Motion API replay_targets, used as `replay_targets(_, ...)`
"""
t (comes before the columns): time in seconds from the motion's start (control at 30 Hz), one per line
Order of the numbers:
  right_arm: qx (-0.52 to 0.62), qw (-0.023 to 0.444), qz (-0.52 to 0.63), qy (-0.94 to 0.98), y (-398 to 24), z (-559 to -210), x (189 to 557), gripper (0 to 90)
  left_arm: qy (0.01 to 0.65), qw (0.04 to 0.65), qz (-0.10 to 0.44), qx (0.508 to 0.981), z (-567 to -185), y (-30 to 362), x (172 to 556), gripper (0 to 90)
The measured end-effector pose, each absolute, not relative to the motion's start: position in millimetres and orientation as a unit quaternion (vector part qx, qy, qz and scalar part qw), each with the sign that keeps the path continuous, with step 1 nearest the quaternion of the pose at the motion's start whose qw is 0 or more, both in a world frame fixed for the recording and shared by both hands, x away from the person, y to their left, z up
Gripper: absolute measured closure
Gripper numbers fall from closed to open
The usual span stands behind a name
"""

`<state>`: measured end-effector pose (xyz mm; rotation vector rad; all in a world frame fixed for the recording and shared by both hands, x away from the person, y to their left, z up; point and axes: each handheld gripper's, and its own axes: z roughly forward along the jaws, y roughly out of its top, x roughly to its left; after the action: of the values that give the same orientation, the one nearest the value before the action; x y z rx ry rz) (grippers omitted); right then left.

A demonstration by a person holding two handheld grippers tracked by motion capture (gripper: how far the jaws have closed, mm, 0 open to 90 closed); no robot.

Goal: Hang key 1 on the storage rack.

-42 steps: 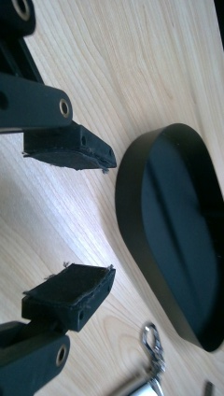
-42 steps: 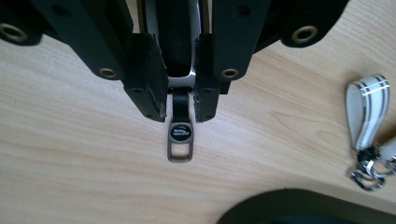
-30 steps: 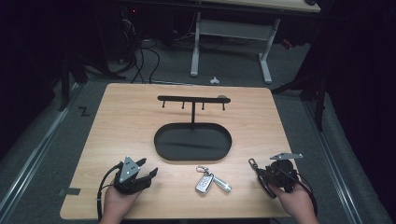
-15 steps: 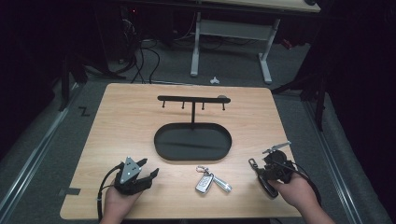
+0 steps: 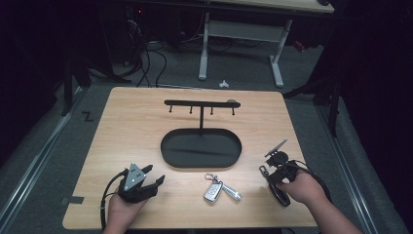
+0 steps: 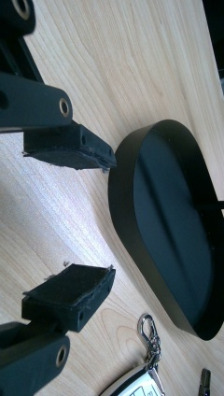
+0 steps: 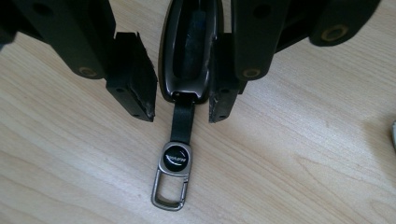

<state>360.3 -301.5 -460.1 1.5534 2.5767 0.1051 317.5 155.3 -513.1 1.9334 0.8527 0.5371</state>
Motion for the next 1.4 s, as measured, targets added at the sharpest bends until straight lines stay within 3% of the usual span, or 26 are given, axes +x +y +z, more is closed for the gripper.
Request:
replay_targets(0.3,0.516,0.003,0.002,0.857,-302.5,-465.5,383.6,51.1,0.346,0.462,0.218,0.787,-512.7,155.5,317.5,40.5)
replay_targets(0.43,0.523,-0.006,-0.010,0.852,-302.9,-469.6,389.8,44.3,0.346,0.463,0.217,0.786,-512.9,155.3,318.1,40.4)
replay_targets(0.57,0.528,-0.008,-0.013,0.849,-302.7,-475.7,394.0,43.3,0.345,0.463,0.218,0.786,-512.8,155.7,318.1,40.3)
replay_targets(1.0,0.547,-0.017,-0.018,0.837,-307.6,-487.4,397.3,56.1,0.346,0.464,0.220,0.786,-513.1,156.1,318.1,39.9)
replay_targets(1.23,0.530,-0.008,-0.026,0.848,-305.0,-486.6,392.2,77.7,0.347,0.462,0.221,0.786,-513.3,156.6,318.4,39.8)
replay_targets(1.4,0.522,-0.007,-0.030,0.853,-300.2,-486.6,389.4,79.9,0.349,0.462,0.222,0.784,-512.8,157.7,318.4,39.8)
